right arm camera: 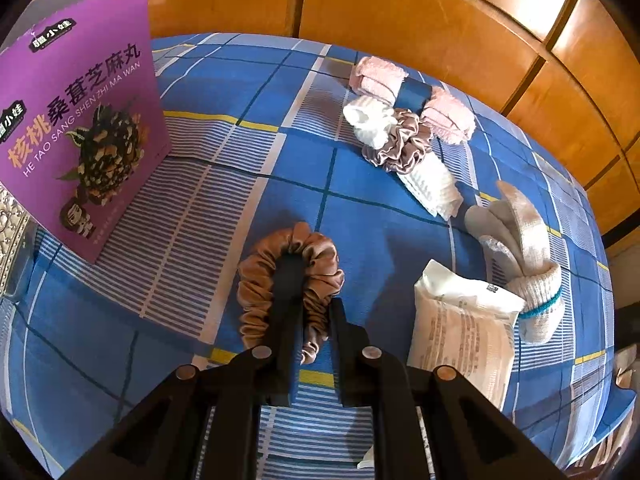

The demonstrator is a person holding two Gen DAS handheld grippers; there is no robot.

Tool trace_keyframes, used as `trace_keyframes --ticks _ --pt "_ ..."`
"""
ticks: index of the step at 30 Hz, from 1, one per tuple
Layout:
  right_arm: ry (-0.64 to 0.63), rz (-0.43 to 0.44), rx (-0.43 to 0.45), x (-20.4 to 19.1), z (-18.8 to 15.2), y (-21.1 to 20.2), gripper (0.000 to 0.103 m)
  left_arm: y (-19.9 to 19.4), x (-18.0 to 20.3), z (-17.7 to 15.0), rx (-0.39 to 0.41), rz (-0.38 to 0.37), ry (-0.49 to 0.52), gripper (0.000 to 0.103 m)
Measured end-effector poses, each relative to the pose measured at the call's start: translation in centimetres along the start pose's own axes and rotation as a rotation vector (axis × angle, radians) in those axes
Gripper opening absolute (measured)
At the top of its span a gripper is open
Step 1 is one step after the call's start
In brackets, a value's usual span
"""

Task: Organize soft objects
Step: 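Carry the white pad into the gold tray with the left tool while the right tool carries the scrunchie there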

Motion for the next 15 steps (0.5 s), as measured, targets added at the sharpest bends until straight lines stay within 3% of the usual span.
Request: trace_keyframes --ticks 8,15 --pt "0.076 0.015 -0.031 0.6 1.7 -1.2 0.01 -2.7 2.2 -2.7 0.069 -0.01 0.079 0.103" --pt "0.118 0.005 0.043 0.1 9.0 -6.1 0.01 -4.4 4.5 -4.0 0.09 -0.003 0.156 0.103"
Point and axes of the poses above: each gripper's, at about its wrist camera, not at the fingertips, and y roughly the way its jaws point, x to its right, z to its top, the point moved 4 cm from there along y, roughly the way its jaws point, and after that the axes turned 13 degrees about y, right-handed, at the moved point
